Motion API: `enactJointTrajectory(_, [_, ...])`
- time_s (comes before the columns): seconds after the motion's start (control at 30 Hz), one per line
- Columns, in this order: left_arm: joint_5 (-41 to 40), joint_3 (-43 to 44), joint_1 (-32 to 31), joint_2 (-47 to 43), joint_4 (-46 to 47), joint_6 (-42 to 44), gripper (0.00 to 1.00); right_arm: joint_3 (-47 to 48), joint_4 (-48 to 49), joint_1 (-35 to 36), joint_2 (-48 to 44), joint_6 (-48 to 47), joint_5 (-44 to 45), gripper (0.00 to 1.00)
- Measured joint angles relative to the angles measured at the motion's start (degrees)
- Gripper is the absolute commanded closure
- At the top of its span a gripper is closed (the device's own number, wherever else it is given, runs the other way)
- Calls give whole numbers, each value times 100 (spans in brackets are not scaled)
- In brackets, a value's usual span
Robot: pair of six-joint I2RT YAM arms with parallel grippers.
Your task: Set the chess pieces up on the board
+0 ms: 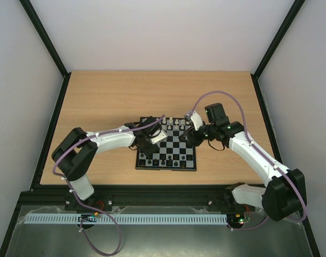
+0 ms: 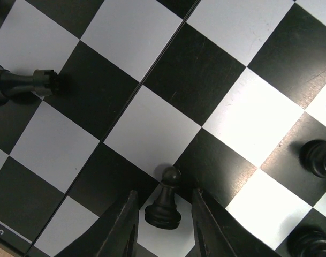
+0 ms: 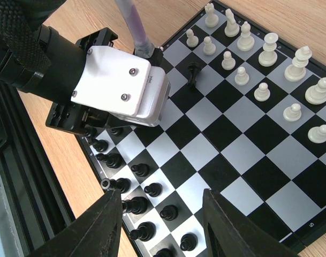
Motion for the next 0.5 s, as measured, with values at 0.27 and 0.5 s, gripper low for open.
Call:
enactJointTrajectory(0.27, [39,-118,0,-94,13,-37,73,0,0,0,37,2,-42,58])
enactJointTrajectory(0.5, [109,-133,0,-103,28,-83,78,0,2,0,103,2,-74,58])
